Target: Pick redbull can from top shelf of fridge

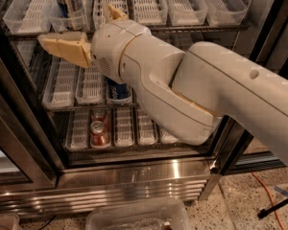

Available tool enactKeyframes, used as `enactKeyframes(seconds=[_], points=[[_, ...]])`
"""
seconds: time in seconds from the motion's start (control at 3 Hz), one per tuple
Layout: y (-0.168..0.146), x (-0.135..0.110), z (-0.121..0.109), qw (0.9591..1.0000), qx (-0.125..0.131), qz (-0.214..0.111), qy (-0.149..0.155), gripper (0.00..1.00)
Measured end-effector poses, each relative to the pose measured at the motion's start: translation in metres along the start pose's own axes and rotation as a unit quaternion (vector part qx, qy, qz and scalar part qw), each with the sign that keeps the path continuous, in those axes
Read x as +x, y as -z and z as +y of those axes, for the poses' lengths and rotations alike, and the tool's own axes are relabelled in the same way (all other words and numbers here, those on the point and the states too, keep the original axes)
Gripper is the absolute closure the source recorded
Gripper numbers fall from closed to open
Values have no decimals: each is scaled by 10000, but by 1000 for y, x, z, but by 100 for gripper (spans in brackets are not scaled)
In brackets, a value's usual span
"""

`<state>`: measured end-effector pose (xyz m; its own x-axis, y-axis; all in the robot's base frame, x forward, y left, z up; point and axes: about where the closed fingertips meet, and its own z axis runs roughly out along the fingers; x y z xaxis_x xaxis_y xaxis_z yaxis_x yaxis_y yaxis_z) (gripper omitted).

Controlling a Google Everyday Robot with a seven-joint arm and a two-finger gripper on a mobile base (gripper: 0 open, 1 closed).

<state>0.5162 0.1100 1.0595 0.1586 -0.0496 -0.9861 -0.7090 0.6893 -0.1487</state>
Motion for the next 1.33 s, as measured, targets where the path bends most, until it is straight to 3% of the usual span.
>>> enactKeyframes(seconds=[1.33], points=[[0, 0, 0, 10000, 0, 1, 4, 37]])
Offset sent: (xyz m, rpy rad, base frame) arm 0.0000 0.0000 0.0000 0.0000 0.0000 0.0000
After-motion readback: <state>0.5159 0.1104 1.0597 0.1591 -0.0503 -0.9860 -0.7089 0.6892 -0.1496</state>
